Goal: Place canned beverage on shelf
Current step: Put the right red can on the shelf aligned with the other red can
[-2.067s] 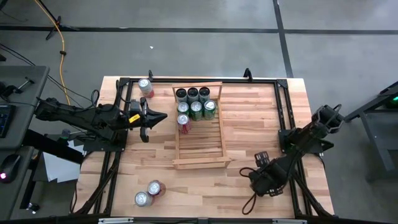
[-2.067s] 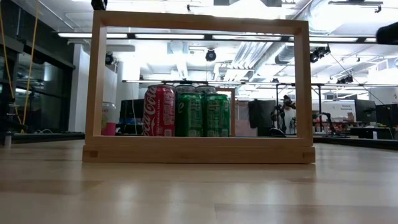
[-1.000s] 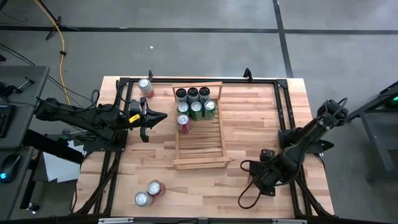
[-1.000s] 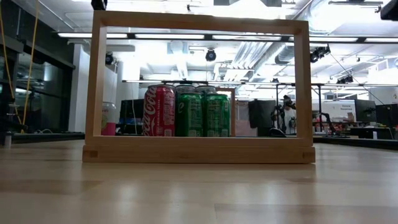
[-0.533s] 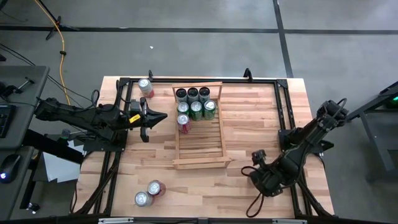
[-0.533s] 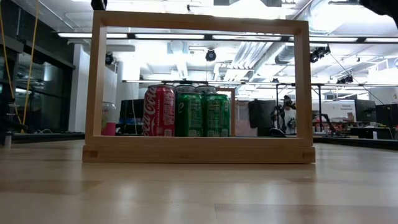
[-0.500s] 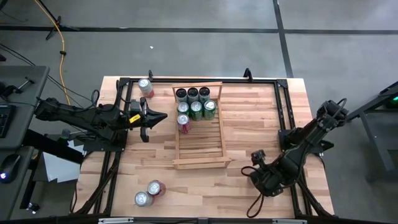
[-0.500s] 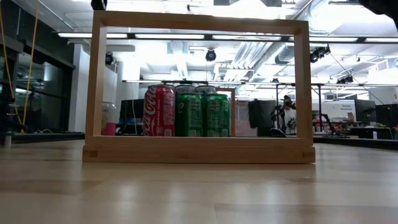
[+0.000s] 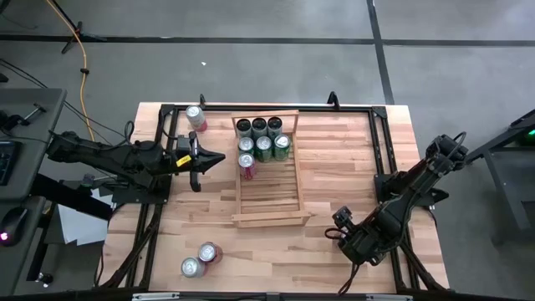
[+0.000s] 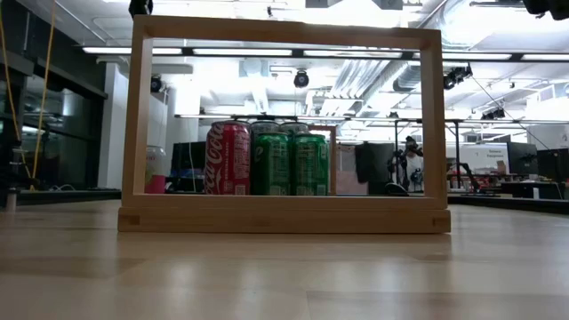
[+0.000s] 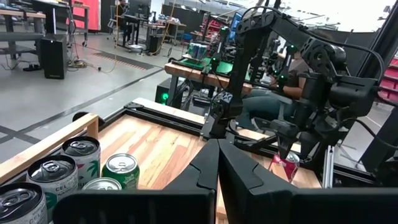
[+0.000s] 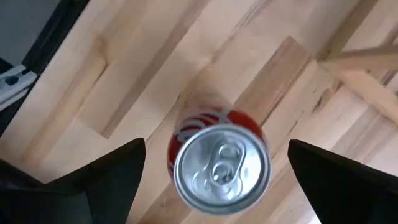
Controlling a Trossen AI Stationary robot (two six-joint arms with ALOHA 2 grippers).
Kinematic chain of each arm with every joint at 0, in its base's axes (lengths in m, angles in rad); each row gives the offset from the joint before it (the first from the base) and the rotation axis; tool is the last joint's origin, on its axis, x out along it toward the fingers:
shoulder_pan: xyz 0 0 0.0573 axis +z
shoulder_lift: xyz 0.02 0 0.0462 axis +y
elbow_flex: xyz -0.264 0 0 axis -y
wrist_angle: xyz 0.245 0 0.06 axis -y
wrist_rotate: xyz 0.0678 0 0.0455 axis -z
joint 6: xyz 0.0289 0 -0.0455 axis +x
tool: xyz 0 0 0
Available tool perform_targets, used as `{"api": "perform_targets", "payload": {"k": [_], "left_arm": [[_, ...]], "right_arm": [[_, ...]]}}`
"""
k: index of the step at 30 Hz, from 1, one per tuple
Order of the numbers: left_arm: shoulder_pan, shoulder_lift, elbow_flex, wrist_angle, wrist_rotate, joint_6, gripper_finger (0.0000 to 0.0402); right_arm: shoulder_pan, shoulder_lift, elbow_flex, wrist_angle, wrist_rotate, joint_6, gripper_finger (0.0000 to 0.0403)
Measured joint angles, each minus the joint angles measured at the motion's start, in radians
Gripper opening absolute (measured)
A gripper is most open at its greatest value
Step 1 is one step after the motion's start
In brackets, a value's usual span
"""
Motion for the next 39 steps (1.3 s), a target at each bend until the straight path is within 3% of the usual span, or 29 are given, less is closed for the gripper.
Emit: {"api": "perform_targets", "payload": {"k": [20, 25, 31, 35, 39], "left_arm": [[0.0, 0.0, 0.0, -0.002, 0.0, 0.001, 0.0], [0.0, 0.0, 0.0, -0.002, 0.001, 0.001, 0.0], [0.0, 0.0, 0.0, -0.002, 0.001, 0.001, 0.0], [0.0, 0.0, 0.0, -0.002, 0.002, 0.001, 0.0], [0.0, 0.0, 0.0, -0.002, 0.002, 0.001, 0.0]], "right_arm": [[0.0, 0.142, -0.001, 0.021, -0.005, -0.042, 0.0377], [0.0, 0.142, -0.001, 0.022, 0.001, -0.042, 0.0347], [0.0, 0.141, 0.001, 0.014, 0.005, -0.037, 0.028], [-0.009, 0.143, 0.056, -0.074, -0.01, 0.016, 0.028], [-0.048, 0.142, 0.195, -0.244, -0.068, 0.17, 0.028]]}}
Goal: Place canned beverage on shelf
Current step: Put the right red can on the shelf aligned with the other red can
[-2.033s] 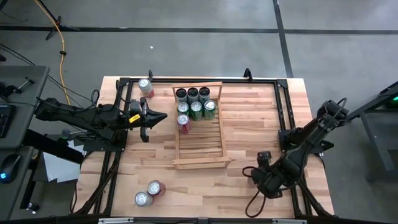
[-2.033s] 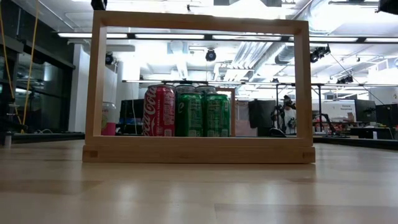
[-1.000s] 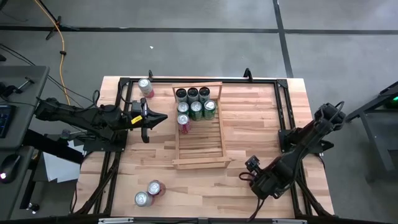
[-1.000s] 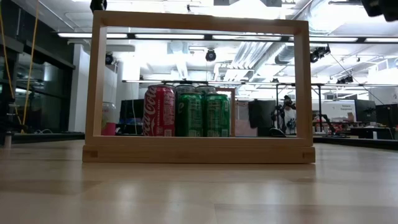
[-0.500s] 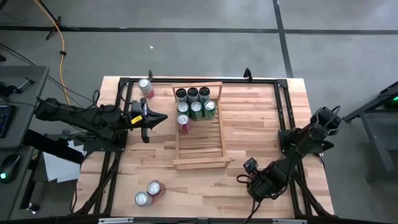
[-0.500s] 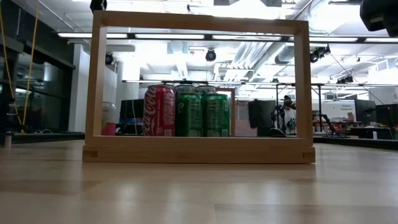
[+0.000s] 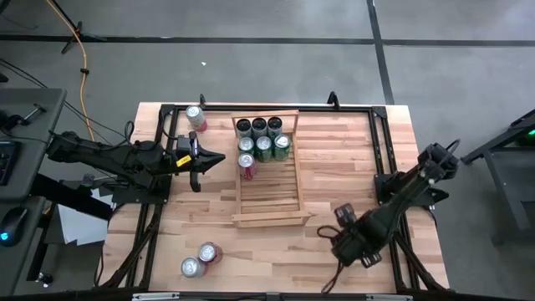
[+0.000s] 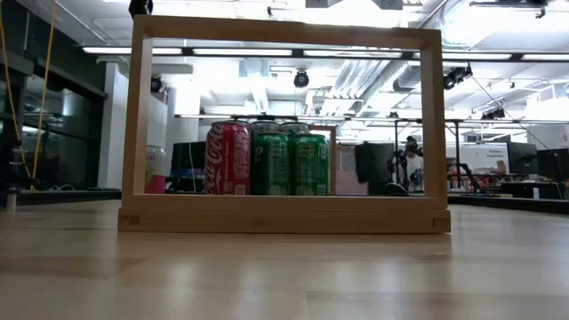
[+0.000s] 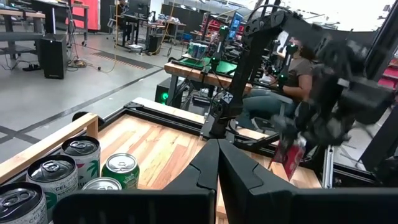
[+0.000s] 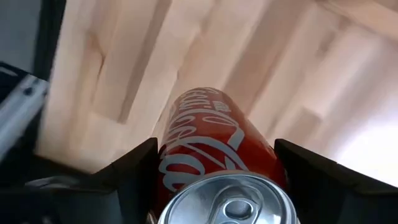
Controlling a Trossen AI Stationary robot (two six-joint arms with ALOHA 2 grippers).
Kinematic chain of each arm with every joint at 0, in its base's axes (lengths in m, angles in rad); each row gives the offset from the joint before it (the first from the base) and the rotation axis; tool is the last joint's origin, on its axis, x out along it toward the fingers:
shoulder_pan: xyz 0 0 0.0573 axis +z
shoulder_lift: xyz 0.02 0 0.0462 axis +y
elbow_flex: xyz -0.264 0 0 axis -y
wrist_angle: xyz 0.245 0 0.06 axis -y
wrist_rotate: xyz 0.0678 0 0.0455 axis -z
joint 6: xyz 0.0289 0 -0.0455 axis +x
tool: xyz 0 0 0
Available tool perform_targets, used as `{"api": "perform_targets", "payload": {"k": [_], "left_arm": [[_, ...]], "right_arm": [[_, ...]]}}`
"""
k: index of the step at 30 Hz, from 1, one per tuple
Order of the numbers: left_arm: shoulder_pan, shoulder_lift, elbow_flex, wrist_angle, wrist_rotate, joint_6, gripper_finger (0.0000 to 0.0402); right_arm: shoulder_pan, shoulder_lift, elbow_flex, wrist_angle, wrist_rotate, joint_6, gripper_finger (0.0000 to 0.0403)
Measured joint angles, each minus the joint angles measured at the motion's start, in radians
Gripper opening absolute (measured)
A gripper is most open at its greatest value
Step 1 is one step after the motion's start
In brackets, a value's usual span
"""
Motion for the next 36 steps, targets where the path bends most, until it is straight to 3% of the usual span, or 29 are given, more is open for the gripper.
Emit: {"api": "perform_targets", "payload": {"k": [5, 10, 16, 20, 24, 28, 36], "left_arm": [[0.0, 0.0, 0.0, 0.0, -0.022, 0.0, 0.0], [0.0, 0.0, 0.0, 0.0, -0.026, 0.0, 0.0], [0.0, 0.0, 0.0, 0.0, -0.026, -0.001, 0.0], [0.0, 0.0, 0.0, 0.0, -0.026, -0.026, 0.0], [0.0, 0.0, 0.0, 0.0, -0.026, -0.026, 0.0], [0.0, 0.0, 0.0, 0.001, -0.027, -0.026, 0.0], [0.0, 0.0, 0.0, 0.001, -0.028, -0.026, 0.0]], "right_arm": [[-0.072, -0.003, 0.232, -0.236, 0.007, 0.127, 0.028], [-0.189, -0.009, 0.396, -0.228, 0.203, 0.212, 0.028], [-0.42, -0.008, 0.454, -0.233, 0.391, 0.189, 0.028], [-0.603, 0.005, 0.451, -0.176, 0.362, 0.231, 0.028], [-0.739, 0.085, 0.458, -0.092, 0.2, 0.262, 0.028], [-0.756, 0.226, 0.542, -0.058, 0.153, 0.21, 0.028], [-0.761, 0.513, 0.818, -0.097, 0.181, 0.122, 0.028]]}}
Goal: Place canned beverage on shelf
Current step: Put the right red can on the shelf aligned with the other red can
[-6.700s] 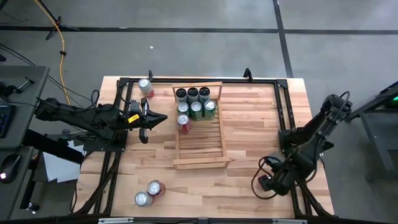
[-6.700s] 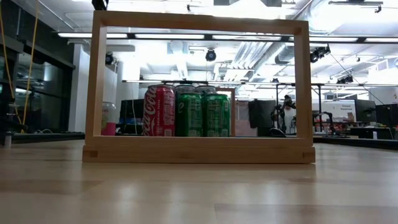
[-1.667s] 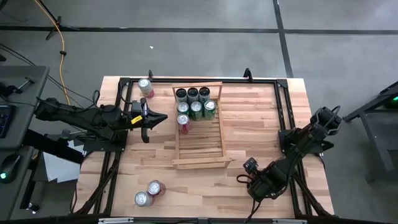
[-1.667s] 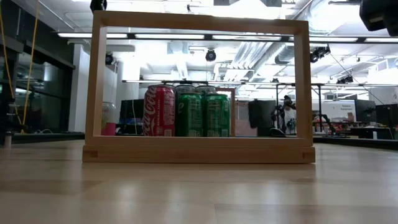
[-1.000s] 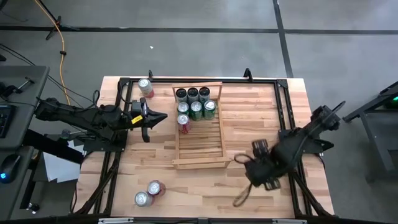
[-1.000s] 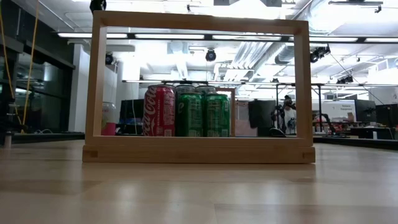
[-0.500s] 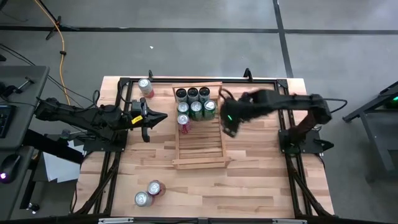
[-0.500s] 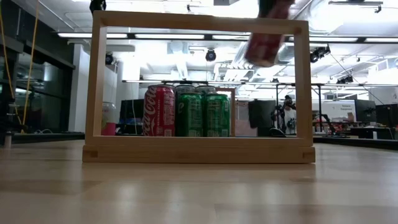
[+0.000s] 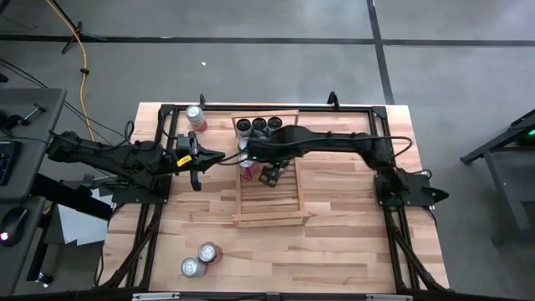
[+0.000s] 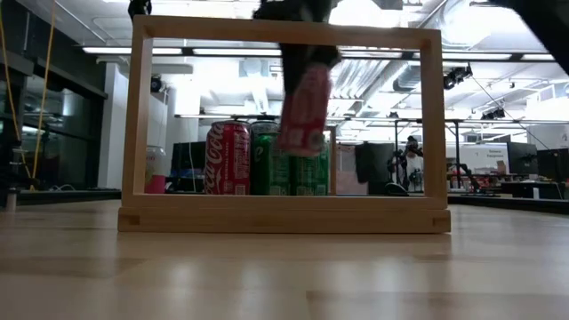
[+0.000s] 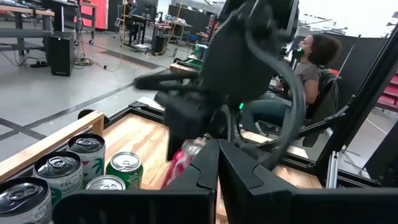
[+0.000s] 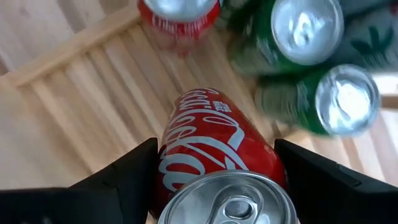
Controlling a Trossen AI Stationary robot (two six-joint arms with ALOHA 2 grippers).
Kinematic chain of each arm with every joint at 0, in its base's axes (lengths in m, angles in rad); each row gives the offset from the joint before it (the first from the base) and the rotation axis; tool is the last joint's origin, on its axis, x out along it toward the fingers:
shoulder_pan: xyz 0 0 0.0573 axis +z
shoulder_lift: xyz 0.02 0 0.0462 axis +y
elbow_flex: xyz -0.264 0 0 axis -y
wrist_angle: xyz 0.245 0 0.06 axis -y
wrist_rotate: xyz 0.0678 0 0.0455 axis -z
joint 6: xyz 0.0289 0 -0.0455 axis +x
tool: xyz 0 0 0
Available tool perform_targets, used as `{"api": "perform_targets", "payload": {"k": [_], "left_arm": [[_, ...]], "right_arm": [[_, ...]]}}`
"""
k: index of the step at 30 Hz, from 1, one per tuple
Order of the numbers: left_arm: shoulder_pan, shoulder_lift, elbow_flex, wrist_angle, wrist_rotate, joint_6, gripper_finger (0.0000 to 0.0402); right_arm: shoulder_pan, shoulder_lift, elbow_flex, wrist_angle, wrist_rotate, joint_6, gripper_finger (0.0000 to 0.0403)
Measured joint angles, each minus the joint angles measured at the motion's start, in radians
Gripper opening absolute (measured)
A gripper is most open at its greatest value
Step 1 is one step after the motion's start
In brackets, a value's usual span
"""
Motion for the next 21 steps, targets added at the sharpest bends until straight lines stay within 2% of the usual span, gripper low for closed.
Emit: {"api": "perform_targets", "payload": {"k": [5, 10, 21], "left_arm": [[0.0, 0.0, 0.0, 0.0, 0.0, 0.0, 0.0], [0.0, 0.0, 0.0, 0.0, 0.0, 0.0, 0.0], [0.0, 0.0, 0.0, 0.0, 0.001, 0.001, 0.0]], "right_arm": [[-0.021, 0.119, 0.102, 0.001, 0.008, 0.0, 0.028], [-0.039, 0.19, 0.132, 0.007, 0.035, 0.029, 0.028], [-0.055, 0.212, 0.132, 0.075, 0.054, 0.092, 0.028]]}}
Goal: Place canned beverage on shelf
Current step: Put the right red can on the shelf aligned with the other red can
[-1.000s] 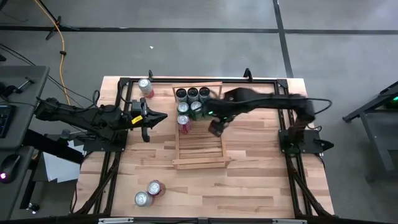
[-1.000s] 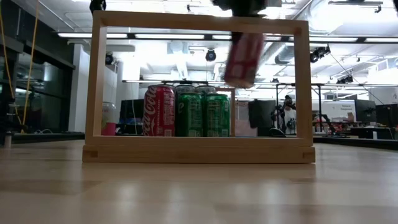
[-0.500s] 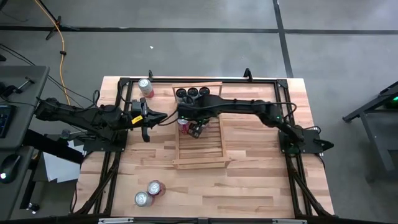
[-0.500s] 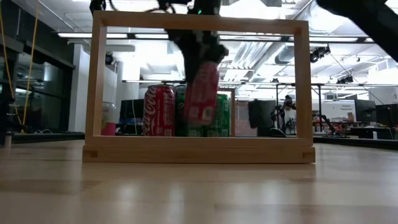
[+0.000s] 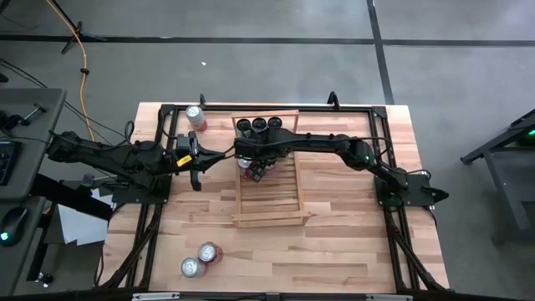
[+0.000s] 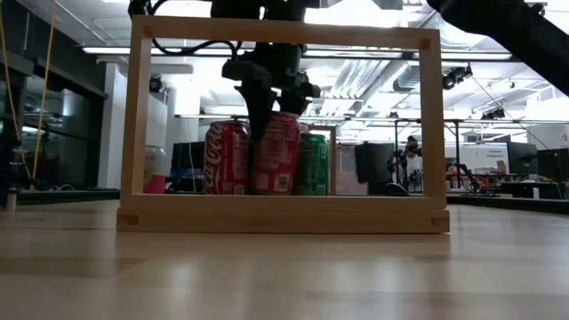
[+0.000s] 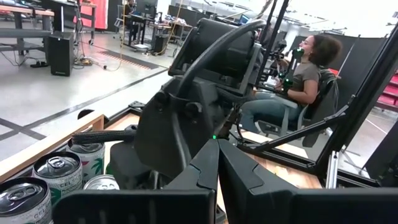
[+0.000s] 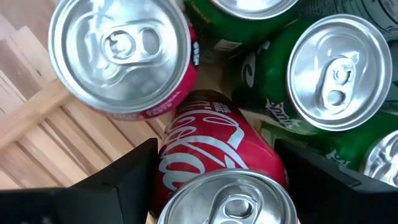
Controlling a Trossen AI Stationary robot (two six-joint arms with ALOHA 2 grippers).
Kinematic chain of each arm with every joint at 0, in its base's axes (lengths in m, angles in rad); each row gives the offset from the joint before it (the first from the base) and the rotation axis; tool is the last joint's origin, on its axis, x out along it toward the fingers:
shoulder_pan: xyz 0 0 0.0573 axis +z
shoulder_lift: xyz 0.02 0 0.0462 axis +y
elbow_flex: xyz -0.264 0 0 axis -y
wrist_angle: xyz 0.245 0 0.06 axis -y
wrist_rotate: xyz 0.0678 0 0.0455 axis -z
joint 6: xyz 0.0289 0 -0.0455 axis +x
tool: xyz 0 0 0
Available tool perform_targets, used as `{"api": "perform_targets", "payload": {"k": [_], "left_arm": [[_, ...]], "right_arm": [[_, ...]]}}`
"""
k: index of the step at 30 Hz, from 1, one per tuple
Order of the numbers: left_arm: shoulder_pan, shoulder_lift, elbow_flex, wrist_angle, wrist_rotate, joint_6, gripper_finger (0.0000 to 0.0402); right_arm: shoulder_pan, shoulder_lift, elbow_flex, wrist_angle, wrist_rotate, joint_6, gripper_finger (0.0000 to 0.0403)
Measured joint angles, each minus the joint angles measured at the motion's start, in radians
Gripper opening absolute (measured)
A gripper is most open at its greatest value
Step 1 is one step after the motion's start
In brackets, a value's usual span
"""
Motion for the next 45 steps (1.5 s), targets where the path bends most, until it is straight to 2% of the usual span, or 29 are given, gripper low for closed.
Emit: {"api": "perform_targets", "payload": {"k": [7, 12, 16, 26, 38, 42, 45], "left_arm": [[0.0, 0.0, 0.0, 0.0, 0.0, 0.0, 0.0], [0.0, 0.0, 0.0, 0.0, 0.0, 0.0, 0.0], [0.0, 0.0, 0.0, 0.0, 0.0, 0.0, 0.0], [0.0, 0.0, 0.0, 0.0, 0.0, 0.0, 0.0], [0.0, 0.0, 0.0, -0.006, 0.002, 0.0, 0.0], [0.0, 0.0, 0.0, -0.01, 0.018, -0.001, 0.0], [0.0, 0.0, 0.0, -0.031, 0.037, -0.001, 0.0]], "right_arm": [[-0.011, 0.0, 0.0, 0.005, -0.008, 0.004, 0.0281], [-0.013, 0.0, 0.0, 0.021, 0.014, 0.006, 0.0317], [-0.014, 0.0, 0.0, 0.025, 0.017, 0.006, 0.0326], [-0.014, -0.004, 0.014, 0.047, 0.009, -0.037, 0.033], [-0.014, -0.079, 0.015, 0.05, 0.006, -0.158, 0.0332], [-0.007, -0.12, 0.015, -0.001, 0.01, -0.196, 0.0332], [0.017, -0.157, 0.011, -0.066, 0.059, -0.234, 0.0328]]}}
